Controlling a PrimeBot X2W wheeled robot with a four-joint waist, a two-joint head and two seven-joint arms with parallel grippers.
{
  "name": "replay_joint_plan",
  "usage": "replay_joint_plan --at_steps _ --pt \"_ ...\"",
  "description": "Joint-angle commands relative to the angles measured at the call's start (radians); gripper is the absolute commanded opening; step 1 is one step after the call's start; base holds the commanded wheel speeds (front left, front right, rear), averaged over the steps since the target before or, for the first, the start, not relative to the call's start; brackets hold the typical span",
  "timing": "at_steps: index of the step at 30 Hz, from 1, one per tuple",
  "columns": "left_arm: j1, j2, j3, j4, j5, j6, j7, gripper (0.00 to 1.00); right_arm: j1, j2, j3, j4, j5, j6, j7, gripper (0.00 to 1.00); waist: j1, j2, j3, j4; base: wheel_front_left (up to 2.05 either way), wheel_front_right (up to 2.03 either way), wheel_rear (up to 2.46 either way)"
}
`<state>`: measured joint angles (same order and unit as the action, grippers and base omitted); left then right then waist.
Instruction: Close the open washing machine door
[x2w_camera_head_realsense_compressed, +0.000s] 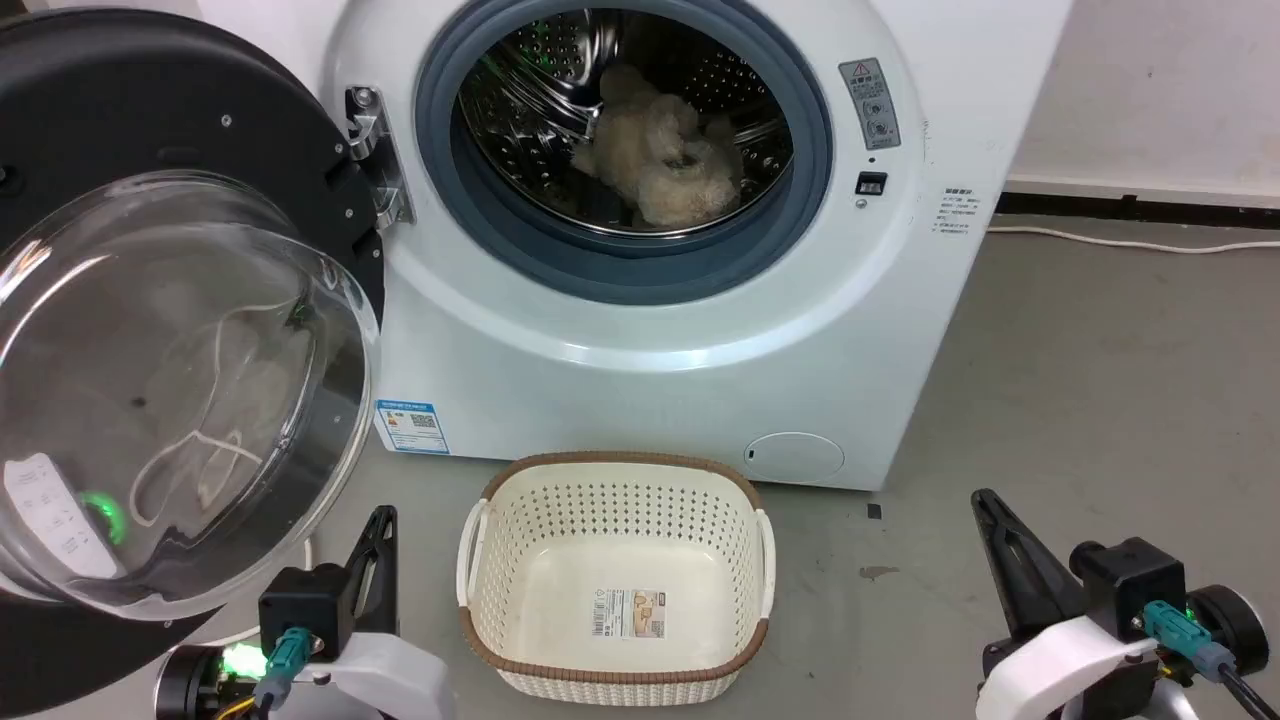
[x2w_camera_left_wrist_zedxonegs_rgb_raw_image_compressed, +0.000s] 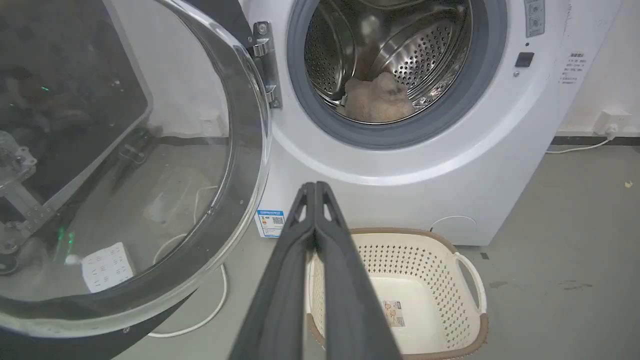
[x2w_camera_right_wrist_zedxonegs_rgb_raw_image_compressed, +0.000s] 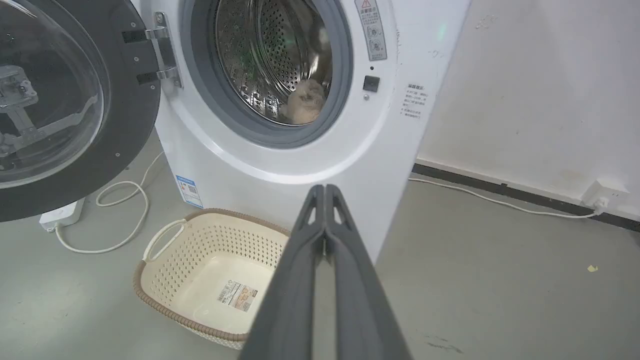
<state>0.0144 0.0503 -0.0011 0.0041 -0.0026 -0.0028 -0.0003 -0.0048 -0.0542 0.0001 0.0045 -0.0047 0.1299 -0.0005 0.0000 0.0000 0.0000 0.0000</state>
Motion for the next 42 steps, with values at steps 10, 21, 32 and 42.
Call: replay_joint_plan --at_steps 10,21,32,42 --pt "-0.014 0.000 0.001 -0.004 0.003 0.003 0.000 0.00 0.005 0.004 0.000 -0.005 0.005 0.001 0.000 0.00 0.0000 0.0000 0.000 0.000 0.00 0.00 0.00" --pt "-0.014 0.000 0.001 -0.004 0.003 0.003 0.000 0.00 0.005 0.004 0.000 -0.005 0.005 0.001 0.000 0.00 0.0000 0.0000 0.000 0.000 0.00 0.00 0.00" --pt "-0.014 0.000 0.001 -0.004 0.003 0.003 0.000 0.00 0.005 0.004 0.000 -0.005 0.005 0.001 0.000 0.00 0.0000 0.0000 0.000 0.000 0.00 0.00 0.00" --pt "-0.003 0.001 -0.010 0.000 0.004 0.001 -0.014 1.00 0.003 0.000 -0.005 0.001 0.010 0.000 -0.013 1.00 0.0000 0.0000 0.000 0.002 0.00 0.00 0.00"
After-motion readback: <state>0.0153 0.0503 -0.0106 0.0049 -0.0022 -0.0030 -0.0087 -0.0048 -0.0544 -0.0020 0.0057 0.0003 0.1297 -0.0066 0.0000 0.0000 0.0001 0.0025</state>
